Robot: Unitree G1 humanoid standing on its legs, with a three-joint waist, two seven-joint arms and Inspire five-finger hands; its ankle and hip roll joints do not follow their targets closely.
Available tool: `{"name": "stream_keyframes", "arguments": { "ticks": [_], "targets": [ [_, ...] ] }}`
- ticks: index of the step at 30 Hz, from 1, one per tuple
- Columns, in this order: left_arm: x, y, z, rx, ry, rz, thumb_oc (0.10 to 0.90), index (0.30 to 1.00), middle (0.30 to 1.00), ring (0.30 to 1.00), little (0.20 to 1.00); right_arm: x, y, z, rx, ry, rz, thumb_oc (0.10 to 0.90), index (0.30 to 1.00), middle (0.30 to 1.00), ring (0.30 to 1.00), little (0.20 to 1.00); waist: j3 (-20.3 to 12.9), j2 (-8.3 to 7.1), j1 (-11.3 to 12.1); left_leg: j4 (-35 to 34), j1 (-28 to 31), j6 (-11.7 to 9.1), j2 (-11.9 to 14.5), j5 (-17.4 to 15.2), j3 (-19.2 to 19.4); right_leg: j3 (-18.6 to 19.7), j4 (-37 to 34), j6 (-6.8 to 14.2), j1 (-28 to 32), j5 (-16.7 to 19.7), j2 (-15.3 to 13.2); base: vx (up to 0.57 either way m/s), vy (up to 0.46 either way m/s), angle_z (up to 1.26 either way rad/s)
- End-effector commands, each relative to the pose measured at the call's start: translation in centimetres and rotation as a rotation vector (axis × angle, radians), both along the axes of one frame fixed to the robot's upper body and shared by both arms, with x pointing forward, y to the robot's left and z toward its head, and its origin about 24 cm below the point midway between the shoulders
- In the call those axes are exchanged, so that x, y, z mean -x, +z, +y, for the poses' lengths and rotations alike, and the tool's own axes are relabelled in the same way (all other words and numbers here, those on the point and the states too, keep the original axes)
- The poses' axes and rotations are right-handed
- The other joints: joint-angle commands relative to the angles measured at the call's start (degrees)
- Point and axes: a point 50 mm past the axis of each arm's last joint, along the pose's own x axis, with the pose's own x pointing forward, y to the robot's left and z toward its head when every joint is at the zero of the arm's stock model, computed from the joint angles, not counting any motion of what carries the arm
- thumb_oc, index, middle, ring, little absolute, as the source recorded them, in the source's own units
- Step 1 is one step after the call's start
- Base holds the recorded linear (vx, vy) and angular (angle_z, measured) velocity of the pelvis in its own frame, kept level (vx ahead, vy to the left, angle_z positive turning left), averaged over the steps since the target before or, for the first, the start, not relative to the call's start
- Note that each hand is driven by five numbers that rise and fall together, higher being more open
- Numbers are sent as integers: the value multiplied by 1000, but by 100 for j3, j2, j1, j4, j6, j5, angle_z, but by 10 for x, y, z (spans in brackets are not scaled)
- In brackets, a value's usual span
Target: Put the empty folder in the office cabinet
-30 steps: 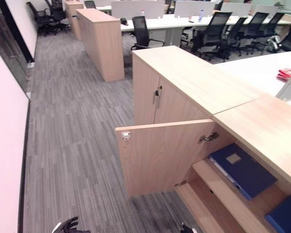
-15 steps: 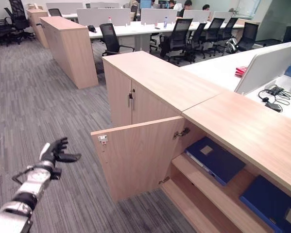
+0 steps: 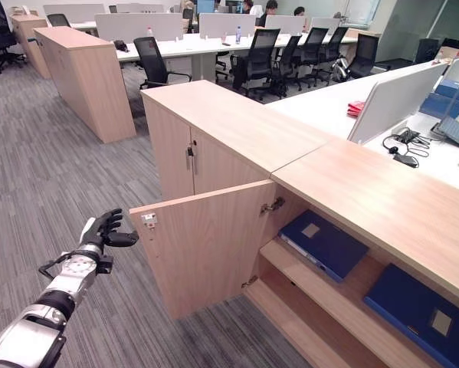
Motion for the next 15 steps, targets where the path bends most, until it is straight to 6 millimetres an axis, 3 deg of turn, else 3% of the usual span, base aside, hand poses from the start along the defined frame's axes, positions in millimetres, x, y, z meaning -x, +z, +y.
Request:
{"name": "stream_keyframes", "arguments": {
  "ticks": [1,5,8,15],
  "targets": [
    [-53,78,-52,91,-183,-331,800,900,900,900,900,-35,8,-22,72,36,-83,800,900,900,900,900,206,261,-137,-6,184,-101,95,-479,-453,-114,579,652,42,-483,-331,0,0,0],
    [-45,63,-90,134,-312,-305,800,900,900,900,900,-37,7,-20,74,32,-74,800,900,900,900,900,255,223,-115,-6,181,-50,57,-491,-461,-118,705,682,-17,-466,-363,-16,39,0],
    [-38,57,-108,154,-391,-295,800,900,900,900,900,-38,7,-19,73,20,-75,800,900,900,900,900,277,211,-83,-6,173,-13,32,-506,-456,-139,788,704,-52,-455,-394,-18,44,0],
    [-16,49,-129,196,-569,-284,800,900,900,900,900,-34,6,-17,55,-19,-59,800,900,900,900,900,343,194,7,-6,147,56,-46,-520,-530,-224,904,751,-98,-407,-489,-19,56,4]
  ]
}}
